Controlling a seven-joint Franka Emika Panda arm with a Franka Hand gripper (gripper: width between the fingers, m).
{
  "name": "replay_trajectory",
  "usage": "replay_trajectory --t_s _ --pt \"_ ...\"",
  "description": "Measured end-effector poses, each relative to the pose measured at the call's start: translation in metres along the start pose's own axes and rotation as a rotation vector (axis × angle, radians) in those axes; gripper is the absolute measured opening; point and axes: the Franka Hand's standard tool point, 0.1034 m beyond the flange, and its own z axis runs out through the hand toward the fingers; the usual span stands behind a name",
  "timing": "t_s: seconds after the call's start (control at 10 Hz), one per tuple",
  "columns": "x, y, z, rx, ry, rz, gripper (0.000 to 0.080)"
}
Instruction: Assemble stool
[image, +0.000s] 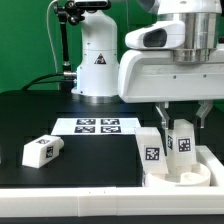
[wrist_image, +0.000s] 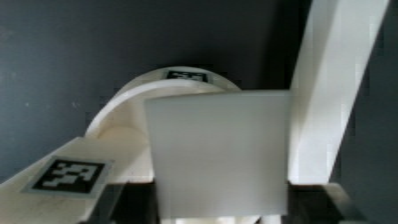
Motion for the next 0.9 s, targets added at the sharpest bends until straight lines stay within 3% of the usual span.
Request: replay_trajectory --t_s 0.9 --pt "0.0 -0.016 -0.001 0.058 -0.014 0.814 0.0333"
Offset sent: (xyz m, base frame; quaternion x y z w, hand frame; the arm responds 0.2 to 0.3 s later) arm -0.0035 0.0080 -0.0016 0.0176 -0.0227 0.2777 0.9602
